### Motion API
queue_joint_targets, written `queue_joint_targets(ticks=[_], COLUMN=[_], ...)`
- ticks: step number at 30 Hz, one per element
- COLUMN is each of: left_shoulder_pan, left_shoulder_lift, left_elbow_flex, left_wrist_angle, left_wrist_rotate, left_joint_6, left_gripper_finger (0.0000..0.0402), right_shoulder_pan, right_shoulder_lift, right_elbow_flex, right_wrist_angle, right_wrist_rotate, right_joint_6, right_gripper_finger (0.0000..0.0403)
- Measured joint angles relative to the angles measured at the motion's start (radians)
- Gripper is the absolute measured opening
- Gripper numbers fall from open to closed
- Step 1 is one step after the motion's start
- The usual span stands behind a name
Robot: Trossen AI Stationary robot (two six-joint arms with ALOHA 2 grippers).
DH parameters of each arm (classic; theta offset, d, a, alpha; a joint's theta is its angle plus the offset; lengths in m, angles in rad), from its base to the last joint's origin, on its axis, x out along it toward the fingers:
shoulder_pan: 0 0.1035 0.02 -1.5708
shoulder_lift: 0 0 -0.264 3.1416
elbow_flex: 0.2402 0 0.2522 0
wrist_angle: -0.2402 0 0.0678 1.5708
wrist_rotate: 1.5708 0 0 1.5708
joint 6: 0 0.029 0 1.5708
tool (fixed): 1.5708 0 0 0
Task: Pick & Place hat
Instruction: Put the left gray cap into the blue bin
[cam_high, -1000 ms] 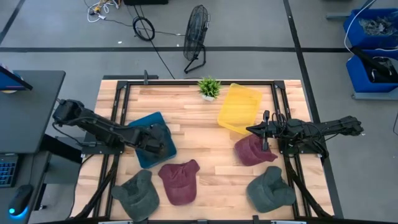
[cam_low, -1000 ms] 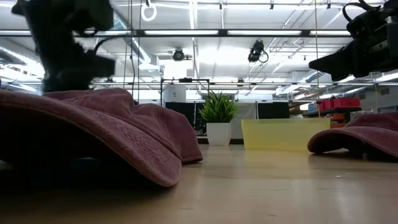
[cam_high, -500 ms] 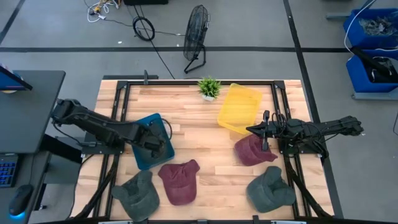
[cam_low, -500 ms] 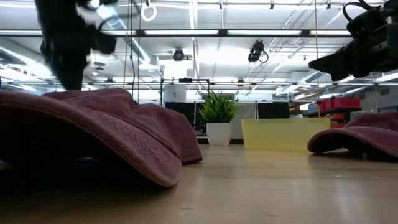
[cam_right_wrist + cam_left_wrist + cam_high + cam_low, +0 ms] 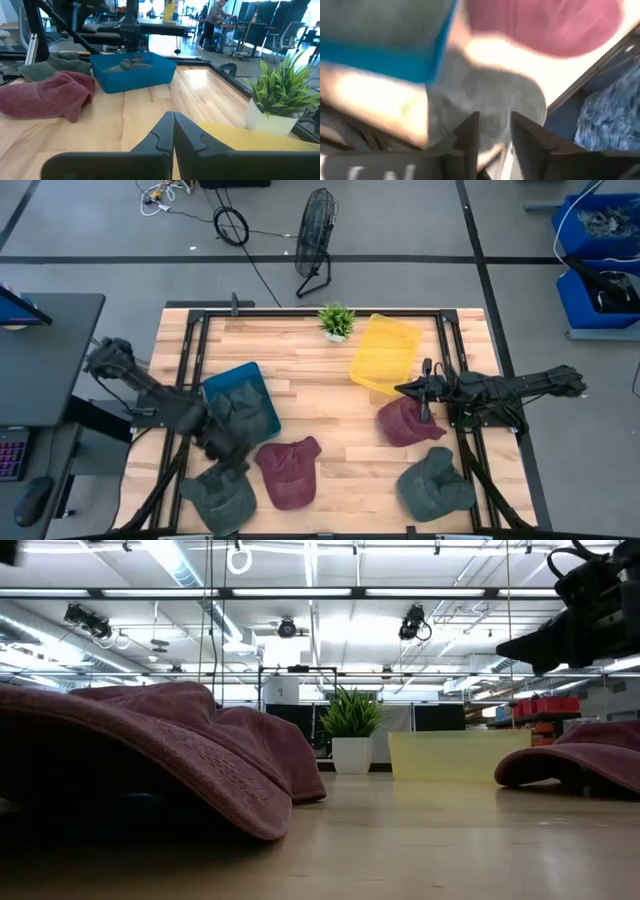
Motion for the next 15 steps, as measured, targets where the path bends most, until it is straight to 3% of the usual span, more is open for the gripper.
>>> queue_joint_targets(ticks=[4, 8, 15], left_shoulder_pan=[-0.106, -0.172, -0.188], left_shoulder_lift=[0.029, 0.06, 0.137], left_elbow_flex=[-0.086, -0.208, -0.355], left_wrist_angle=[0.15, 0.408, 0.596], left_wrist_rotate=[0.057, 0.057, 0.055], left_joint_6=[-0.181, -0.277, -0.337], left_gripper_finger=[0.0182, 0.0222, 0.0248], right_shoulder_pan=[0.0, 0.0, 0.0], right_shoulder_lift=[0.033, 0.06, 0.065], right_elbow_flex=[0.0, 0.0, 0.0], right_wrist_angle=[0.0, -0.001, 0.016], right_wrist_rotate=[0.0, 0.001, 0.003], right_joint_6=[0.02, -0.013, -0.107], right_gripper_finger=[0.0011, 0.0011, 0.0011])
